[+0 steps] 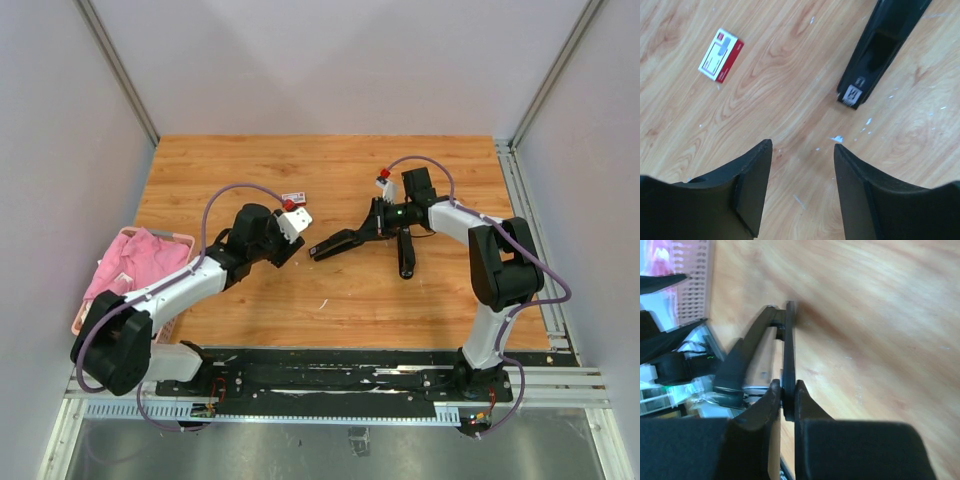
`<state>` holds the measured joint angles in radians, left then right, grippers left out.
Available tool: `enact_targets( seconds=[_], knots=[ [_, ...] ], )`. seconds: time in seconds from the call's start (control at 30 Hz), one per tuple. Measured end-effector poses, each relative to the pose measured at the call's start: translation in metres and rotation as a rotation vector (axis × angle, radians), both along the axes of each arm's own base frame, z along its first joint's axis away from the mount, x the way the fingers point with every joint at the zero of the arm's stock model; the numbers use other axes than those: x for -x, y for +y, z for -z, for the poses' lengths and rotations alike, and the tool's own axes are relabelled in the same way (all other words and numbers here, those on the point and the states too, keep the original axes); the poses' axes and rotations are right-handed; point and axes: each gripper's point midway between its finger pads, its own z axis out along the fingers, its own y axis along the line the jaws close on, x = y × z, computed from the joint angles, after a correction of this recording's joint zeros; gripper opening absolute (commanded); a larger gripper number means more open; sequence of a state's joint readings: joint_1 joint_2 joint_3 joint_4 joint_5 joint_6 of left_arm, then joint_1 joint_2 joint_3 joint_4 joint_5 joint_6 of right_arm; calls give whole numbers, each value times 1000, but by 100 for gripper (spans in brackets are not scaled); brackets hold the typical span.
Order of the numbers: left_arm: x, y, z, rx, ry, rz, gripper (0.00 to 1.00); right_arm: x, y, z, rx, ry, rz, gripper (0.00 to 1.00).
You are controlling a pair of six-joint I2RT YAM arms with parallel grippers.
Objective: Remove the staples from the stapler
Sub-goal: Unload the staple at the center of the board.
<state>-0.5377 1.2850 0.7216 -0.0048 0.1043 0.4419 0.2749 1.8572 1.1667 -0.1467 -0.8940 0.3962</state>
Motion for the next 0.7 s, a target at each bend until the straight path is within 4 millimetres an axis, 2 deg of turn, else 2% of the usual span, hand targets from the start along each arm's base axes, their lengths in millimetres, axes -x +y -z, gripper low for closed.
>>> enact_targets(
  seconds=[0.07, 0.17, 0.33, 0.43, 0.57, 0.7],
  knots=[
    [-2, 4, 6, -14, 15, -14, 51, 0, -1, 2, 7, -1, 2, 0],
    [-1, 6, 11, -21, 32, -13, 52, 1, -1, 2, 6, 1, -2, 0],
    [5, -6, 5, 11, 54, 54, 65, 2, 0, 2, 8, -2, -7, 0],
    [0, -23, -15, 60, 47, 112, 76, 3, 2, 2, 9, -6, -16, 0],
    [-21, -55, -53, 131, 16, 180, 84, 5, 6, 1, 10, -18, -34, 0],
    [-30, -85, -58, 137, 22, 233, 85, 6, 8, 1, 10, -22, -41, 0]
  ],
)
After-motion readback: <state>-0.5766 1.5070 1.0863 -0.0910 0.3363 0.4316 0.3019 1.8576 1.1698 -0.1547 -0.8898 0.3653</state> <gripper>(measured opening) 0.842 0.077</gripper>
